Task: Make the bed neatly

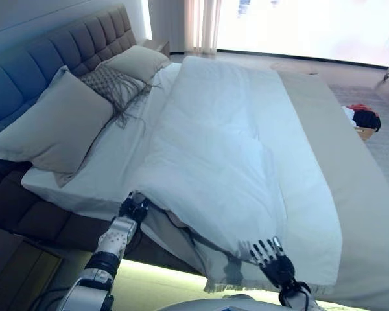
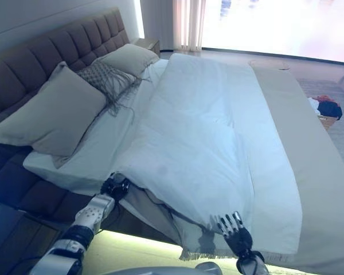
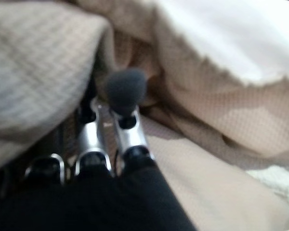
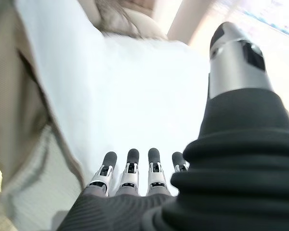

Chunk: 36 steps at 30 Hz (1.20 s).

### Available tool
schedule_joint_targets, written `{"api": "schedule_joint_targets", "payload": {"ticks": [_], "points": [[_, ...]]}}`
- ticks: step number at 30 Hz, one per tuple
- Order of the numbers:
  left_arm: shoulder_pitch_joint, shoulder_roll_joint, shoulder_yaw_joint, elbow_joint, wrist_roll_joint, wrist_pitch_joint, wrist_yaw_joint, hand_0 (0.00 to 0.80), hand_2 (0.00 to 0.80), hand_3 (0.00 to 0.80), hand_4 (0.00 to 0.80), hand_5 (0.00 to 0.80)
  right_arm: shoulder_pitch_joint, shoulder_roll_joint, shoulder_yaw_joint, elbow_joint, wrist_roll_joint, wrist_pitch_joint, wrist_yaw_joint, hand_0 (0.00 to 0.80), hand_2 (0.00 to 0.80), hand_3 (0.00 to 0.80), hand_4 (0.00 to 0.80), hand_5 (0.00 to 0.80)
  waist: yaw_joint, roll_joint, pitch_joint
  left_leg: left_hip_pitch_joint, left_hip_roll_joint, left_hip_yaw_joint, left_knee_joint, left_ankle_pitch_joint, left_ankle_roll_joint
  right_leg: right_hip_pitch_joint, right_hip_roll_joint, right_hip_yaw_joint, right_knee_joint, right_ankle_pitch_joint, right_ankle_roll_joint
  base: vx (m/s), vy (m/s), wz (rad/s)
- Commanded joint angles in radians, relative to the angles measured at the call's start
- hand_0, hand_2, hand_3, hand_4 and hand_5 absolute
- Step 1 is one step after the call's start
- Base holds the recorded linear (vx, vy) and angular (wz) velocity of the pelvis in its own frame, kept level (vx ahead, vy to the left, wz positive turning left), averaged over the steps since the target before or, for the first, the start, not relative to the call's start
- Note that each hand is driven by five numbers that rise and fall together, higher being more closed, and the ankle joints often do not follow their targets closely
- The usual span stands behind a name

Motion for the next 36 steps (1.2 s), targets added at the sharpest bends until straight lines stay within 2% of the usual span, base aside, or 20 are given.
{"api": "schedule_joint_targets", "payload": {"ticks": [1, 5, 9, 11, 13, 15, 16, 18, 20, 21, 22, 24, 25, 27, 29, 33, 36], "points": [[-0.016, 0.102, 0.133, -0.053, 0.051, -0.036, -0.133, 0.800, 0.800, 0.800, 0.800, 0.800, -0.001, -0.002, -0.081, -0.037, -0.005, -0.045, 0.053, 0.000, 0.000, 0.000, 0.000, 0.000, 0.030, -0.010, -0.012, -0.019, 0.066, -0.057, 0.070, 0.009, -0.012, -0.046, -0.065, 0.029, 0.075, 0.046, 0.054, -0.024, 0.024, -0.19], [0.075, 0.076, 0.157, -0.104, 0.114, -0.051, -0.197, 0.800, 0.800, 0.800, 0.800, 0.800, -0.019, -0.002, -0.125, -0.022, -0.039, -0.046, 0.036, 0.000, 0.000, 0.000, 0.000, 0.000, 0.052, -0.016, -0.002, -0.020, 0.075, -0.086, 0.097, 0.002, -0.018, -0.039, -0.054, 0.052, 0.064, 0.044, 0.047, -0.030, 0.069, -0.18], [0.153, 0.017, 0.131, -0.183, 0.234, -0.065, -0.240, 0.800, 0.800, 0.800, 0.800, 0.800, -0.086, 0.004, -0.145, 0.016, -0.070, -0.038, 0.047, 0.000, 0.000, 0.000, 0.000, 0.000, 0.093, -0.017, 0.017, -0.032, 0.057, -0.129, 0.145, -0.031, -0.010, -0.042, -0.066, 0.076, 0.056, 0.056, 0.051, -0.037, 0.116, -0.27], [0.170, 0.014, 0.129, -0.184, 0.285, -0.047, -0.281, 0.800, 0.800, 0.800, 0.800, 0.800, -0.104, 0.012, -0.135, -0.004, -0.074, -0.052, 0.054, 0.000, 0.000, 0.000, 0.000, 0.000, 0.100, -0.015, 0.027, -0.038, 0.039, -0.111, 0.153, -0.046, -0.003, -0.042, -0.097, 0.076, 0.041, 0.078, 0.063, -0.060, 0.160, -0.22], [0.166, 0.030, 0.109, -0.185, 0.323, -0.041, -0.295, 0.800, 0.800, 0.800, 0.800, 0.800, -0.113, 0.021, -0.123, -0.027, -0.083, -0.067, 0.068, 0.000, 0.000, 0.000, 0.000, 0.000, 0.104, -0.012, 0.036, -0.050, 0.006, -0.099, 0.153, -0.058, 0.013, -0.053, -0.141, 0.064, 0.020, 0.116, 0.083, -0.102, 0.176, -0.14], [0.159, 0.038, 0.106, -0.189, 0.316, -0.021, -0.300, 0.800, 0.800, 0.800, 0.800, 0.800, -0.122, 0.045, -0.100, -0.058, -0.090, -0.069, 0.059, 0.000, 0.000, 0.000, 0.000, 0.000, 0.102, -0.007, 0.048, -0.050, -0.024, -0.072, 0.144, -0.071, 0.033, -0.108, -0.188, 0.041, 0.069, 0.169, 0.099, -0.153, 0.193, -0.11], [0.160, 0.037, 0.112, -0.188, 0.317, -0.017, -0.300, 0.800, 0.800, 0.800, 0.800, 0.800, -0.120, 0.055, -0.094, -0.066, -0.081, -0.056, 0.063, 0.000, 0.000, 0.000, 0.000, 0.000, 0.101, -0.004, 0.052, -0.050, -0.028, -0.059, 0.143, -0.074, 0.044, -0.128, -0.186, 0.030, 0.117, 0.160, 0.098, -0.151, 0.177, -0.26], [0.168, 0.038, 0.115, -0.198, 0.306, -0.014, -0.298, 0.800, 0.800, 0.800, 0.800, 0.800, -0.087, 0.073, -0.079, -0.078, -0.063, -0.043, 0.095, 0.000, 0.000, 0.000, 0.000, 0.000, 0.095, 0.002, 0.057, -0.060, -0.038, -0.059, 0.147, -0.068, 0.066, -0.165, -0.127, 0.041, 0.249, 0.112, 0.093, -0.112, 0.102, -0.39], [0.184, 0.027, 0.101, -0.214, 0.321, -0.043, -0.297, 0.800, 0.800, 0.800, 0.800, 0.800, -0.052, 0.084, -0.069, -0.066, -0.071, -0.037, 0.136, 0.000, 0.000, 0.000, 0.000, 0.000, 0.102, 0.000, 0.053, -0.064, -0.049, -0.064, 0.133, -0.057, 0.085, -0.177, -0.059, 0.021, 0.332, 0.078, 0.083, -0.055, -0.007, -0.25], [0.190, 0.021, 0.089, -0.231, 0.324, -0.060, -0.286, 0.800, 0.800, 0.800, 0.800, 0.800, -0.046, 0.080, -0.057, -0.057, -0.082, -0.032, 0.151, 0.000, 0.000, 0.000, 0.000, 0.000, 0.108, -0.007, 0.053, -0.069, -0.057, -0.068, 0.131, -0.054, 0.090, -0.179, -0.023, 0.007, 0.335, 0.067, 0.068, -0.046, -0.070, -0.12], [0.190, 0.017, 0.074, -0.243, 0.315, -0.074, -0.273, 0.800, 0.800, 0.800, 0.800, 0.800, -0.046, 0.077, -0.048, -0.062, -0.080, -0.031, 0.147, 0.000, 0.000, 0.000, 0.000, 0.000, 0.116, -0.014, 0.054, -0.085, -0.059, -0.074, 0.153, -0.055, 0.084, -0.167, -0.007, -0.016, 0.298, 0.045, 0.044, -0.055, -0.124, -0.03], [0.178, 0.008, 0.051, -0.235, 0.260, -0.097, -0.260, 0.800, 0.800, 0.800, 0.800, 0.800, -0.061, 0.069, -0.014, -0.038, -0.073, -0.045, 0.128, 0.000, 0.000, 0.000, 0.000, 0.000, 0.128, -0.020, 0.057, -0.115, -0.056, -0.099, 0.182, -0.050, 0.069, -0.131, 0.020, -0.031, 0.215, 0.006, 0.000, -0.055, -0.165, 0.06], [0.181, -0.002, 0.063, -0.233, 0.249, -0.094, -0.270, 0.800, 0.800, 0.800, 0.800, 0.800, -0.075, 0.055, -0.004, -0.032, -0.088, -0.051, 0.106, 0.000, 0.000, 0.000, 0.000, 0.000, 0.134, -0.021, 0.061, -0.124, -0.046, -0.107, 0.206, -0.032, 0.056, -0.116, 0.026, -0.039, 0.185, 0.008, -0.009, -0.039, -0.135, 0.14], [0.182, -0.005, 0.071, -0.223, 0.259, -0.075, -0.269, 0.800, 0.800, 0.800, 0.800, 0.800, -0.073, 0.033, 0.000, -0.062, -0.106, -0.062, 0.062, 0.000, 0.000, 0.000, 0.000, 0.000, 0.136, -0.022, 0.068, -0.164, -0.017, -0.134, 0.290, 0.011, 0.021, -0.087, 0.045, -0.023, 0.133, -0.003, -0.027, -0.019, -0.072, 0.07], [0.181, 0.000, 0.071, -0.183, 0.257, -0.062, -0.295, 0.800, 0.800, 0.800, 0.800, 0.800, -0.072, 0.003, -0.011, -0.078, -0.104, -0.066, 0.044, 0.000, 0.000, 0.000, 0.000, 0.000, 0.126, -0.020, 0.072, -0.174, 0.041, -0.147, 0.312, 0.044, -0.007, -0.072, 0.049, -0.013, 0.124, -0.005, -0.036, 0.001, 0.024, 0.06], [0.198, -0.018, 0.065, -0.176, 0.251, -0.073, -0.302, 0.800, 0.800, 0.800, 0.800, 0.800, -0.053, -0.014, -0.065, -0.100, -0.092, -0.033, 0.038, 0.000, 0.000, 0.000, 0.000, 0.000, 0.104, 0.013, 0.062, -0.128, 0.155, -0.216, 0.205, 0.144, -0.043, -0.088, 0.042, 0.013, 0.183, -0.056, -0.038, 0.038, 0.271, 0.07], [0.190, -0.048, 0.060, -0.179, 0.269, -0.077, -0.294, 0.800, 0.800, 0.800, 0.800, 0.800, -0.050, 0.012, -0.098, -0.086, -0.081, 0.000, 0.066, 0.000, 0.000, 0.000, 0.000, 0.000, 0.095, 0.048, 0.062, -0.092, 0.210, -0.266, 0.114, 0.222, -0.066, -0.113, -0.005, 0.023, 0.256, -0.097, -0.031, 0.064, 0.509, -0.04]]}}
